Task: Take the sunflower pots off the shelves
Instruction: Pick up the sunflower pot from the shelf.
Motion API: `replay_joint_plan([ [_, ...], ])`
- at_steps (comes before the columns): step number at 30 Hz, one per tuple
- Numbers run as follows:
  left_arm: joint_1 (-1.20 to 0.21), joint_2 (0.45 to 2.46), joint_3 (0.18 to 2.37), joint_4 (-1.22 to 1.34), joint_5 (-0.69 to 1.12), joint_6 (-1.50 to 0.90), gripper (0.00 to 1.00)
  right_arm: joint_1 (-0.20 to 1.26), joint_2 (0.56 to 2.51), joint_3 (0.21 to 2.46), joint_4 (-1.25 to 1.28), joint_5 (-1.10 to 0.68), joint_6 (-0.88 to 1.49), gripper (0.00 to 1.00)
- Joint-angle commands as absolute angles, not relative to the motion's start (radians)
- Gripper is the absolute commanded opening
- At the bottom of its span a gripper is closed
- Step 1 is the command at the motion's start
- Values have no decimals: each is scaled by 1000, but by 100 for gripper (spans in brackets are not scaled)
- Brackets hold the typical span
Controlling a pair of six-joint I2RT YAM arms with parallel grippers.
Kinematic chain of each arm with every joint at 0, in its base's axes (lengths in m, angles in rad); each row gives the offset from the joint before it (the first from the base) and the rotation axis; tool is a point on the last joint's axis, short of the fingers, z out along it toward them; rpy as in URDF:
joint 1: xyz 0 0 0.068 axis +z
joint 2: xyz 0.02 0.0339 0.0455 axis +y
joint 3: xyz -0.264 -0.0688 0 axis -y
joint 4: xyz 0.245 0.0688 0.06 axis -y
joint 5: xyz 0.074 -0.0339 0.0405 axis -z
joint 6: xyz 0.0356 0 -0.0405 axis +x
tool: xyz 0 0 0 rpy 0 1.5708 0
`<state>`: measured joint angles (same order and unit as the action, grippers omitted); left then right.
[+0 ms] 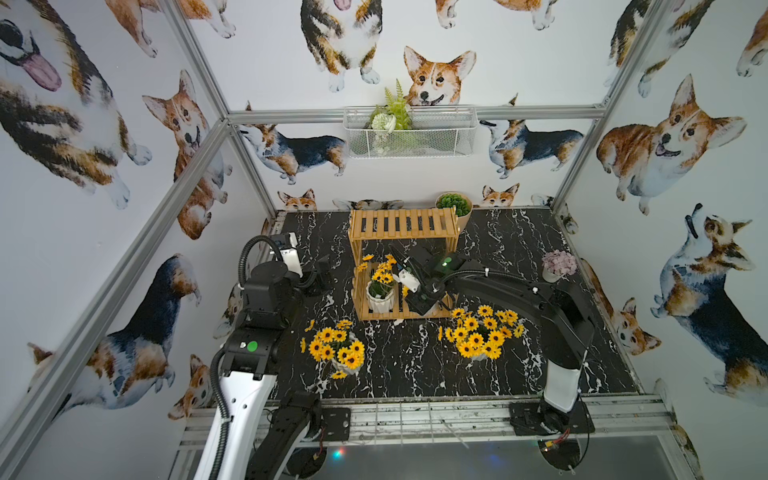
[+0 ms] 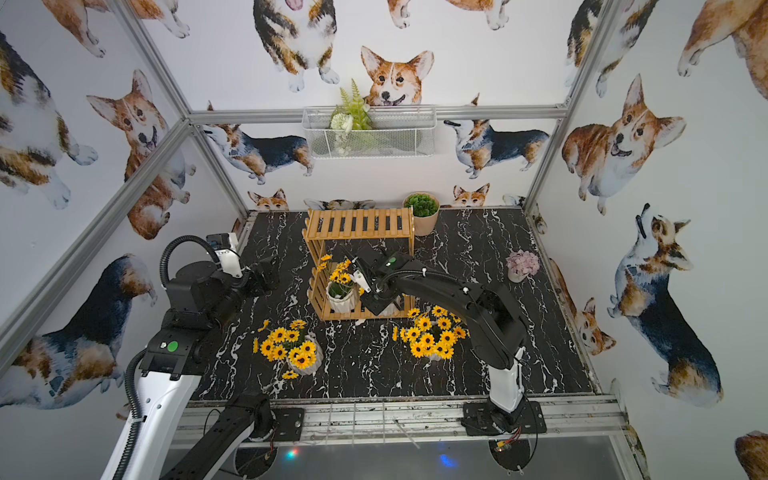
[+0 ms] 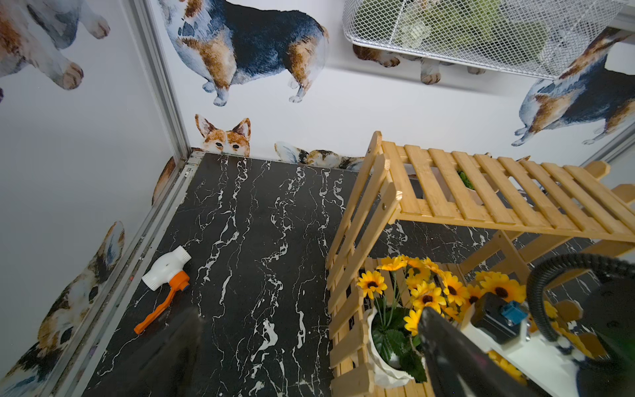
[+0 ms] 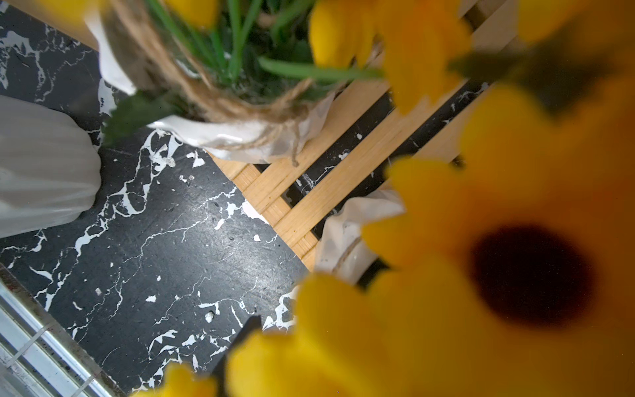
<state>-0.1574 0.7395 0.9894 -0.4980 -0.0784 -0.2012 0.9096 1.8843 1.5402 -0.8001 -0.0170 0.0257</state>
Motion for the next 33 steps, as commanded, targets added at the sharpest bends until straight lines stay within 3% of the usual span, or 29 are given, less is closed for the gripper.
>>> replay_joint_plan([
  [1, -155, 735, 988, -466, -83, -198, 100, 910, 1895, 1551, -814, 15, 6, 36],
  [9, -153, 734, 989, -465, -86, -198, 100, 910, 1909, 1552, -810, 29, 0, 20],
  [33, -153, 722, 996, -466, -90, -194, 100, 926, 1902, 1564, -818, 66, -20, 0],
])
